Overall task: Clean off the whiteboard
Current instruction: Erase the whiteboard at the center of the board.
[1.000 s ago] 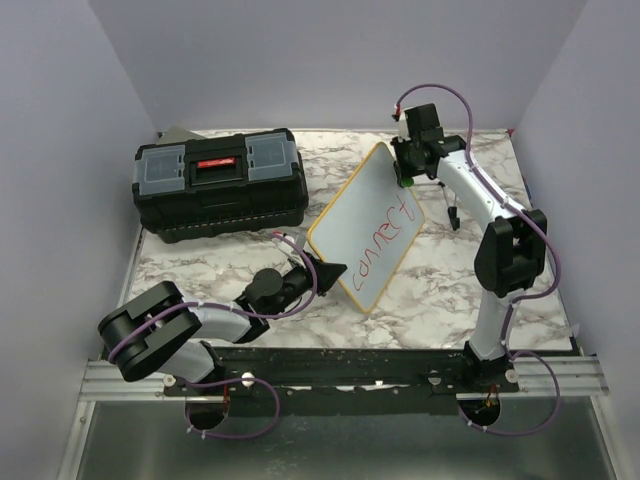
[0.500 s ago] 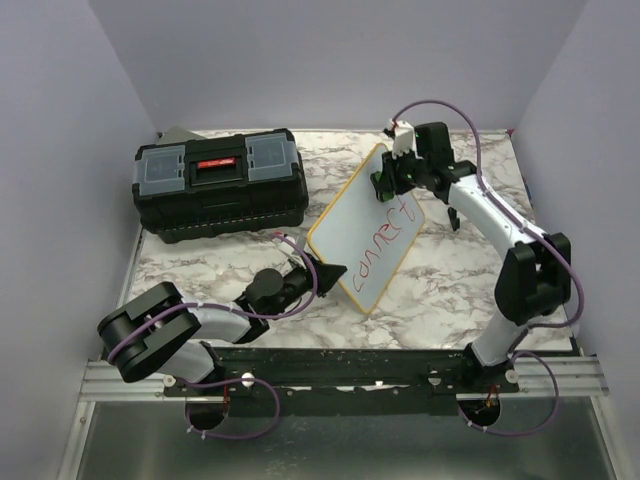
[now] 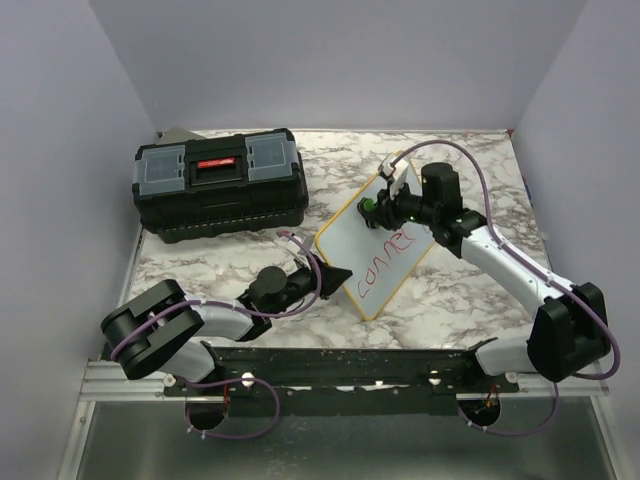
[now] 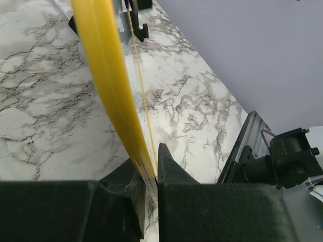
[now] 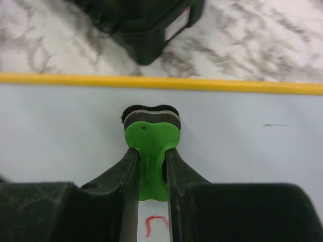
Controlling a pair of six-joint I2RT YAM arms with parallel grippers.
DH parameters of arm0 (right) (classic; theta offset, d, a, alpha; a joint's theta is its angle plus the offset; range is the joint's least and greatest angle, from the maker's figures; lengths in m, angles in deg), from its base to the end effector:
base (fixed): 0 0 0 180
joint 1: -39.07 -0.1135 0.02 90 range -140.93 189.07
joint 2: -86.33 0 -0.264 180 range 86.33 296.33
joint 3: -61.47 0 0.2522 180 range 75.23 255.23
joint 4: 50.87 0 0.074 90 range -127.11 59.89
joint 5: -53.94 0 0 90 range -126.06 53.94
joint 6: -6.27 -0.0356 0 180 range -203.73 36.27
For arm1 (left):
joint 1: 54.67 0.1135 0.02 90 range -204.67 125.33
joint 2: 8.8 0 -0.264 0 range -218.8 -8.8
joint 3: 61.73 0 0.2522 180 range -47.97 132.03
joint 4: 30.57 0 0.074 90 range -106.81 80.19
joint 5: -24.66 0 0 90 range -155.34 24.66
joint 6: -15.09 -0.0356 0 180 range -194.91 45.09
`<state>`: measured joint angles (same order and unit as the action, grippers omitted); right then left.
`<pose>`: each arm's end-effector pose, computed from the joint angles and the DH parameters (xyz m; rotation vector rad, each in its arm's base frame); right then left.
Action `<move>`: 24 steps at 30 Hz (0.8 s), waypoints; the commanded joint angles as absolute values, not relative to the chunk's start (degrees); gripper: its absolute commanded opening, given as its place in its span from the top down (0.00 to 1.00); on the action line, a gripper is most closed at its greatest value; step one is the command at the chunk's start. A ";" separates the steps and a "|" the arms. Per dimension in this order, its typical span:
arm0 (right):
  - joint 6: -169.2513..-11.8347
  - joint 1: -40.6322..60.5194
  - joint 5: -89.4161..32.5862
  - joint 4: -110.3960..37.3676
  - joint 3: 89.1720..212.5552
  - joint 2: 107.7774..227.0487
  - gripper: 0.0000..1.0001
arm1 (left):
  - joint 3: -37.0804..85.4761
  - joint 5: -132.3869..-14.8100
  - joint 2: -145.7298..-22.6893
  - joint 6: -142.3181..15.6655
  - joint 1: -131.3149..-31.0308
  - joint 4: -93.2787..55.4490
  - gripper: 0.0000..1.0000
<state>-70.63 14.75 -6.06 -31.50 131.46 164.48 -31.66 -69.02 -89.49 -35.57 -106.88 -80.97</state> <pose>0.2737 0.1432 0.2876 -0.9578 1.8060 0.6577 0.1494 -0.1965 0.1787 0.2490 1.7137 -1.2744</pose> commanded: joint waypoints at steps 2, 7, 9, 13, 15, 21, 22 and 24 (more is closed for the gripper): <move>-74.82 18.62 -25.76 -39.56 136.05 167.97 0.99 | -28.99 -78.70 -88.06 -37.09 -108.64 -86.76 1.00; -73.76 23.52 -26.97 -38.27 134.69 169.90 0.99 | -29.26 -79.25 -87.37 -37.68 -108.64 -86.23 1.00; -72.12 24.88 -25.31 -38.18 133.03 169.64 0.99 | -29.09 -79.72 -87.36 -37.65 -108.60 -85.98 1.00; -67.29 25.10 -14.89 -37.22 128.67 166.50 0.99 | -28.81 -79.94 -87.37 -37.81 -108.55 -85.69 1.00; -65.44 25.02 -5.49 -34.45 126.41 164.55 0.99 | -28.60 -79.93 -87.50 -37.90 -108.48 -85.72 1.00; -61.86 16.55 2.22 -37.38 118.98 156.67 0.99 | -27.52 -80.04 -88.01 -37.58 -108.37 -85.19 1.00; -62.53 16.08 3.44 -39.42 118.85 156.05 0.99 | -27.50 -80.03 -87.93 -37.45 -108.42 -85.15 1.00; -65.35 16.04 2.07 -39.66 121.62 157.12 0.99 | -27.50 -79.84 -87.64 -37.38 -108.39 -84.78 1.00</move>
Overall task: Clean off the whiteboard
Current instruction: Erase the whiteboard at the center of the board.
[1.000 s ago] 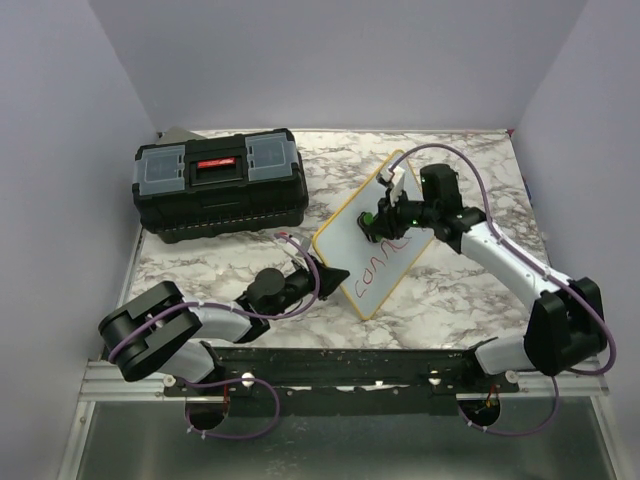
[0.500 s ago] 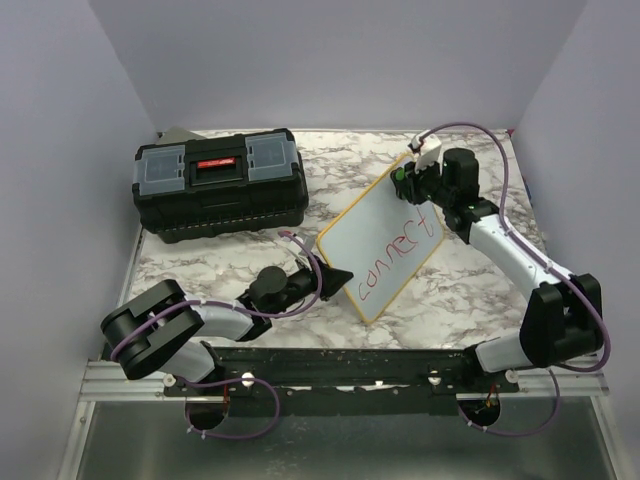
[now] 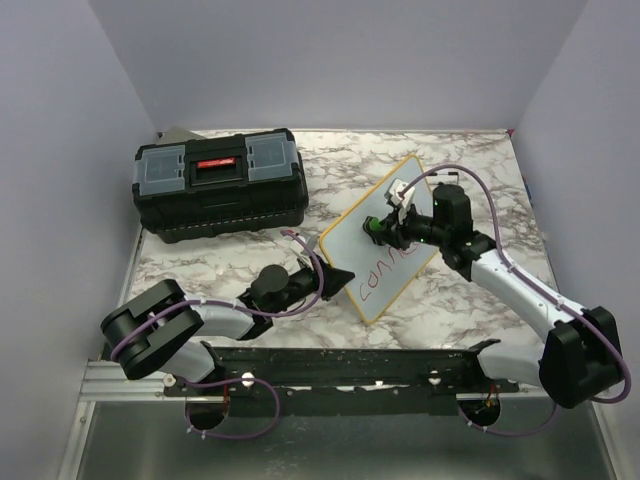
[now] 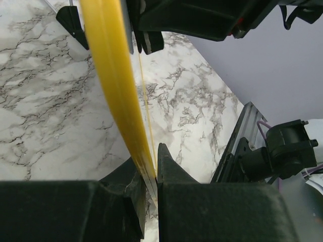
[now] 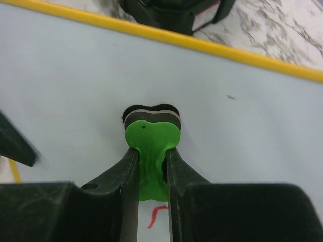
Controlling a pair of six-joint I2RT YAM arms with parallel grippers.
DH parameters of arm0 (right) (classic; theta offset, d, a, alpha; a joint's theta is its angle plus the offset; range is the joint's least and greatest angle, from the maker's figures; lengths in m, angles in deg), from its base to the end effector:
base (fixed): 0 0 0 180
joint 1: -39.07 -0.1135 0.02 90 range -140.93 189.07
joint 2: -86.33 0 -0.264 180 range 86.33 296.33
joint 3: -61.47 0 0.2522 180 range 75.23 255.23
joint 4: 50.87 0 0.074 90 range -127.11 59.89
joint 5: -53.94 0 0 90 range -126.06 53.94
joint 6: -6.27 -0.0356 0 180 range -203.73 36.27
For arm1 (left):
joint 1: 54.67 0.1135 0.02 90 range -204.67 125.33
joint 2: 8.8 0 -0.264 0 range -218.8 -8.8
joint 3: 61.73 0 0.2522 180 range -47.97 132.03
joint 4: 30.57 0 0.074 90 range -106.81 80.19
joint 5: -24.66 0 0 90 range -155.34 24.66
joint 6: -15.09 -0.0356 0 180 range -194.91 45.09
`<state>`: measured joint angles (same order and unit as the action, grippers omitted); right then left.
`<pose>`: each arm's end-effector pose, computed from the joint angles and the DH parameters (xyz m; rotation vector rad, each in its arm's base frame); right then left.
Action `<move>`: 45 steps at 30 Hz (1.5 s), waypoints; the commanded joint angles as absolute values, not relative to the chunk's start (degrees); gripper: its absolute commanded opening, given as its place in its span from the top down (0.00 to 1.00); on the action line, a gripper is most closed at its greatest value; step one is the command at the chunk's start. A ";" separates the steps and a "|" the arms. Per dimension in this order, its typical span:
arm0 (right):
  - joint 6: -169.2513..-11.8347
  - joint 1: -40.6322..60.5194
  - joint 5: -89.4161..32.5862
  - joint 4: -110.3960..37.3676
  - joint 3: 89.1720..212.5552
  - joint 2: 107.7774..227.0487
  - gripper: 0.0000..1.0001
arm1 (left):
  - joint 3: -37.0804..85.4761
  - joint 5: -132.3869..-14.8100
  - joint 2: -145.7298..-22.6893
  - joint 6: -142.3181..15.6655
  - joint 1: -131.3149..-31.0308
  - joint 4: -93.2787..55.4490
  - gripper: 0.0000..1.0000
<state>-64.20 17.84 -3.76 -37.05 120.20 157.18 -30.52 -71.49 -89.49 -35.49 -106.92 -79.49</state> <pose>0.2481 0.1168 0.2644 -1.0176 1.7174 0.5870 0.1504 -0.2004 0.1812 0.2872 1.7235 -1.3047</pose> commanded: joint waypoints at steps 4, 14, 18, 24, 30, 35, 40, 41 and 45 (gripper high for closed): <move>-67.97 17.29 -10.93 -40.88 124.95 159.79 0.99 | -27.56 -79.75 -86.48 -37.80 -108.38 -83.29 1.00; -69.49 31.74 -11.57 -40.84 127.86 168.83 0.99 | -28.07 -79.81 -85.31 -38.52 -108.37 -82.61 1.00; -65.97 31.81 -3.49 -38.93 125.66 167.56 0.99 | -27.74 -79.85 -85.30 -38.72 -108.37 -82.47 1.00; -62.39 26.08 9.72 -34.17 121.29 160.38 0.99 | -27.25 -80.11 -86.36 -37.96 -108.38 -83.16 1.00; -68.27 22.17 0.06 -40.22 123.49 158.49 0.99 | -27.14 -80.24 -86.66 -37.22 -108.37 -83.44 1.00; -70.84 27.23 -10.74 -42.55 130.79 164.84 0.99 | -27.68 -80.22 -85.98 -36.84 -108.37 -83.43 1.00; -70.82 32.73 -14.01 -40.45 133.48 169.75 0.99 | -28.59 -79.88 -84.93 -37.20 -108.37 -83.23 1.00; -70.25 33.27 -14.42 -40.45 132.92 169.98 0.99 | -28.70 -79.89 -84.83 -37.21 -108.37 -83.28 1.00; -67.16 34.52 -13.04 -38.87 129.87 170.09 0.99 | -28.90 -79.85 -84.65 -37.30 -108.37 -83.50 1.00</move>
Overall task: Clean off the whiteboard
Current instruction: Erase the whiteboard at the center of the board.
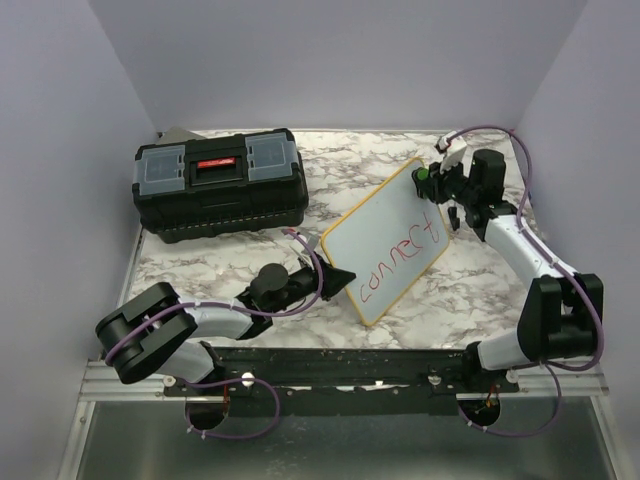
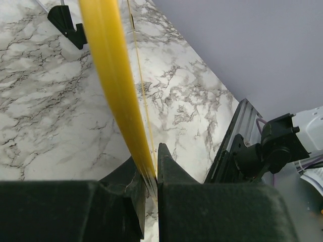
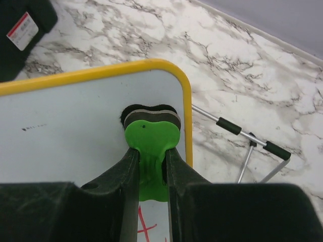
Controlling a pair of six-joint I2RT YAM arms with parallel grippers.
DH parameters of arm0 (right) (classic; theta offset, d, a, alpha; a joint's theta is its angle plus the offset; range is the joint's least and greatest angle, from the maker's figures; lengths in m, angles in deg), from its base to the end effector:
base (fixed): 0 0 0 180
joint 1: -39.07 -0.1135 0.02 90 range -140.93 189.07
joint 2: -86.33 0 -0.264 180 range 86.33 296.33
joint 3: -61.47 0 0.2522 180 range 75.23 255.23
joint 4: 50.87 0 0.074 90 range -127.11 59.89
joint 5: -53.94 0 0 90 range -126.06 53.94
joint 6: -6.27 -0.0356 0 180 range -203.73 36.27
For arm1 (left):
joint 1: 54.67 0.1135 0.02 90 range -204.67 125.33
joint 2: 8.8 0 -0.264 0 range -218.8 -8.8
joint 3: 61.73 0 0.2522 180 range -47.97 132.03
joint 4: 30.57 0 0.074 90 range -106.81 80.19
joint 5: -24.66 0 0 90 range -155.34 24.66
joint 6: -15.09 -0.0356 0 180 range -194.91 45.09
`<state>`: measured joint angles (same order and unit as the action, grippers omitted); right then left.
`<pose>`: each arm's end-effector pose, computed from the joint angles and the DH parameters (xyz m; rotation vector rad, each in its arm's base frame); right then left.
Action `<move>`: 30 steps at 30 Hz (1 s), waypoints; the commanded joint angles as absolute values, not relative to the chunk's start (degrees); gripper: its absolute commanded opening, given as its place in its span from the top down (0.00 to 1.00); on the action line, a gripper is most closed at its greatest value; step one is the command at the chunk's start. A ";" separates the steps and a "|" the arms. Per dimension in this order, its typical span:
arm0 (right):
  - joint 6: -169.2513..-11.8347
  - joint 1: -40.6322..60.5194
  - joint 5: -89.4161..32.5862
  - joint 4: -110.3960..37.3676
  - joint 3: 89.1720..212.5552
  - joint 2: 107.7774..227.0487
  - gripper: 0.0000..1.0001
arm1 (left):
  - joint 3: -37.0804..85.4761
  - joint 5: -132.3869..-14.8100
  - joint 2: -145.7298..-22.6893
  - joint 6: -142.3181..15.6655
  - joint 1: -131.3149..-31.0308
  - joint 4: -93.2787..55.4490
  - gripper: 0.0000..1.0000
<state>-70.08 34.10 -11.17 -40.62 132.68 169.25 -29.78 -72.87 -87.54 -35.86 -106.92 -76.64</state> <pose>0.3304 0.0438 0.2846 -0.5895 1.8380 0.3226 0.1496 -0.2009 0.1872 0.3142 1.7256 -1.3164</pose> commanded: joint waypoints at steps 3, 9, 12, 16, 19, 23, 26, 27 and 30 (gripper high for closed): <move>-62.40 34.50 -4.88 -33.39 126.86 169.08 0.99 | -28.85 -79.66 -84.67 -37.20 -108.37 -83.63 1.00; -59.47 31.48 8.63 -33.51 119.32 161.81 0.99 | -27.93 -79.50 -86.61 -34.87 -108.37 -85.96 1.00; -59.24 29.67 16.38 -30.16 120.72 158.76 0.99 | -27.56 -79.32 -87.50 -33.72 -108.37 -86.41 1.00; -61.48 27.56 19.55 -26.09 123.82 155.24 0.99 | -27.85 -77.88 -87.37 -32.87 -108.37 -86.57 1.00; -69.90 27.59 2.47 -32.41 123.68 153.84 0.99 | -27.88 -77.51 -87.24 -32.17 -108.37 -87.31 1.00; -73.84 27.78 -22.00 -36.33 125.64 159.03 0.99 | -27.64 -77.55 -87.38 -31.53 -108.37 -87.89 1.00; -75.81 28.08 -27.63 -35.00 128.27 162.68 0.99 | -27.76 -77.42 -86.57 -31.93 -108.37 -86.63 1.00; -75.03 28.00 -24.83 -34.59 128.43 162.88 0.99 | -27.80 -77.35 -86.29 -32.13 -108.37 -85.95 1.00; -74.64 26.12 -12.28 -33.75 127.72 161.63 0.99 | -27.56 -76.94 -85.88 -32.88 -108.37 -84.73 1.00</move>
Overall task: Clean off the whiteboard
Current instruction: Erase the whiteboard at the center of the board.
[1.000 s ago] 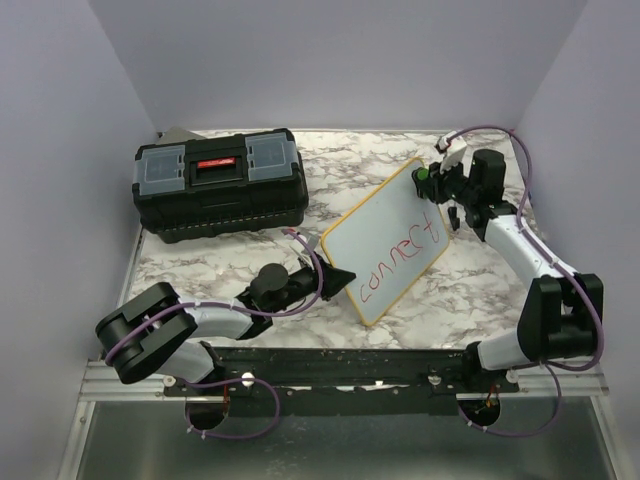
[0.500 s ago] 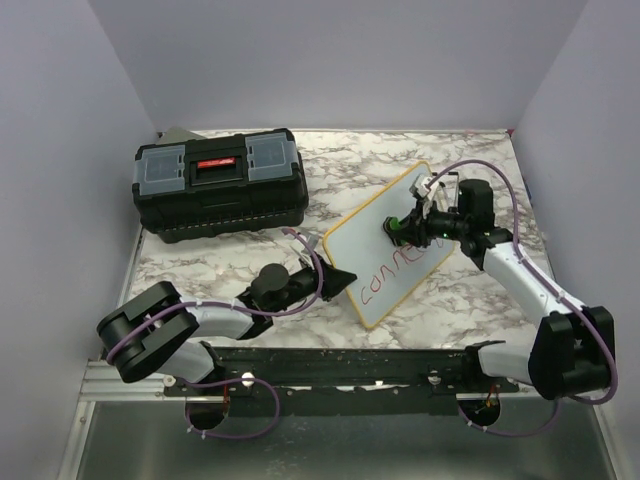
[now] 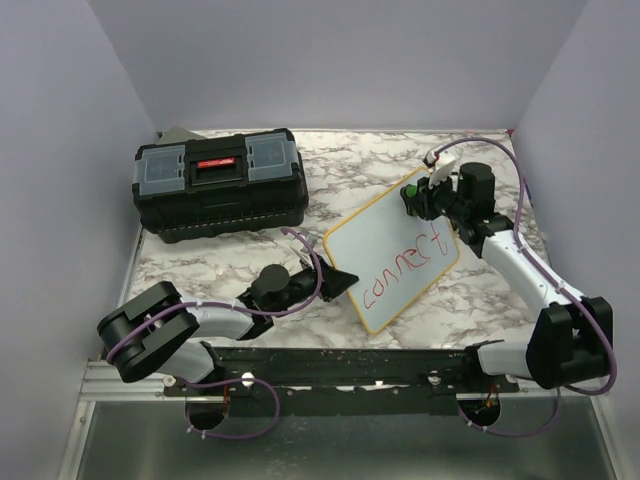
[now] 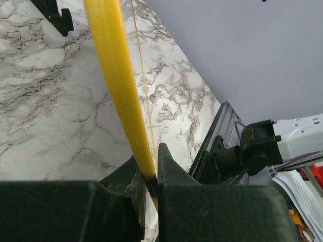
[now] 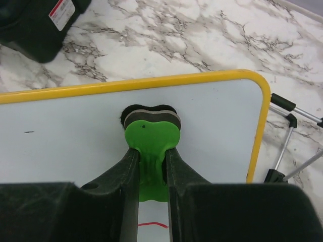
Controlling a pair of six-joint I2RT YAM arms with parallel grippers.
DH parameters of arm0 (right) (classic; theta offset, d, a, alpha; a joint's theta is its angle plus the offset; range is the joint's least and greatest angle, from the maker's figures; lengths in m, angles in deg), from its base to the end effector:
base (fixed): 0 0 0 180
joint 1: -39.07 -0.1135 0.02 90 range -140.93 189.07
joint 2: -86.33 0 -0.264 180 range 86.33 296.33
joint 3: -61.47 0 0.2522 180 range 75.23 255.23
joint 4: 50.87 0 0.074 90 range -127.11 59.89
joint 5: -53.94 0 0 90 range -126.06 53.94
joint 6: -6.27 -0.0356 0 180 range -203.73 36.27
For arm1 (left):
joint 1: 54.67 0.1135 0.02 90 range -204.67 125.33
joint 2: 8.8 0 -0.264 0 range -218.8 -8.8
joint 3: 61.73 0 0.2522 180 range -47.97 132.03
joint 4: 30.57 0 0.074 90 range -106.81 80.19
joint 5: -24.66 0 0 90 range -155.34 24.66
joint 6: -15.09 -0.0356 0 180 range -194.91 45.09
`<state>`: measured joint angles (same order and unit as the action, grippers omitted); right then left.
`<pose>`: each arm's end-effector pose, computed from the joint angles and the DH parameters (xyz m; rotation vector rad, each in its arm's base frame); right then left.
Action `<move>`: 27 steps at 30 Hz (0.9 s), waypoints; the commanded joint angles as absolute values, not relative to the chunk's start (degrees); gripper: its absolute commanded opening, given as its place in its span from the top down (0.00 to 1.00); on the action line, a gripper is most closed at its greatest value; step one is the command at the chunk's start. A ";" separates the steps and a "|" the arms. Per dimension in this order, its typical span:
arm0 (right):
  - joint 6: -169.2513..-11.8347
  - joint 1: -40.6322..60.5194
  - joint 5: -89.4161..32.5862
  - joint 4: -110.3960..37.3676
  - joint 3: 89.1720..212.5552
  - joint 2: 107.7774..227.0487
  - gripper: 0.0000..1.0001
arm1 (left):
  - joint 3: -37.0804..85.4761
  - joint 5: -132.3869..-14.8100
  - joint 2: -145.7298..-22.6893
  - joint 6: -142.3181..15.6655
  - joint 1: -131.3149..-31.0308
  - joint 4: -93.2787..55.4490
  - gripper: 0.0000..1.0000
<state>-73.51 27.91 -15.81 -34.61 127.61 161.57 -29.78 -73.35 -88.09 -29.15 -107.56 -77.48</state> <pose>0.2908 0.0699 0.2829 -0.5901 1.9139 0.3657 0.1475 -0.2032 0.1866 0.2334 1.7632 -1.4166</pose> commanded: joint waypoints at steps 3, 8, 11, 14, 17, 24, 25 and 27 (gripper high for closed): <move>-68.67 17.66 -6.92 -30.68 126.83 159.57 0.99 | -27.18 -76.47 -85.88 -33.07 -108.37 -83.90 1.00; -64.38 9.96 4.66 -25.17 125.30 156.22 0.99 | -27.43 -74.01 -85.38 -32.13 -108.37 -83.76 1.00; -64.99 9.92 -2.28 -24.11 124.70 154.62 0.99 | -27.95 -72.59 -85.22 -31.28 -108.37 -84.97 1.00; -67.34 10.61 -15.80 -24.19 124.15 153.32 0.99 | -28.38 -71.05 -85.27 -30.54 -108.37 -86.28 1.00; -67.80 13.99 -16.50 -23.33 123.37 152.59 0.99 | -28.15 -69.67 -85.25 -30.15 -108.37 -86.47 1.00; -50.72 13.77 -2.69 -15.30 121.40 149.99 0.99 | -24.33 -67.17 -86.32 -27.32 -108.37 -82.14 1.00; -47.66 13.63 -1.81 -13.12 121.54 149.67 0.99 | -23.84 -66.38 -86.32 -26.19 -108.31 -81.19 1.00; -41.82 13.41 -2.12 -10.98 120.97 148.91 0.99 | -23.06 -65.82 -86.48 -24.87 -108.29 -79.86 1.00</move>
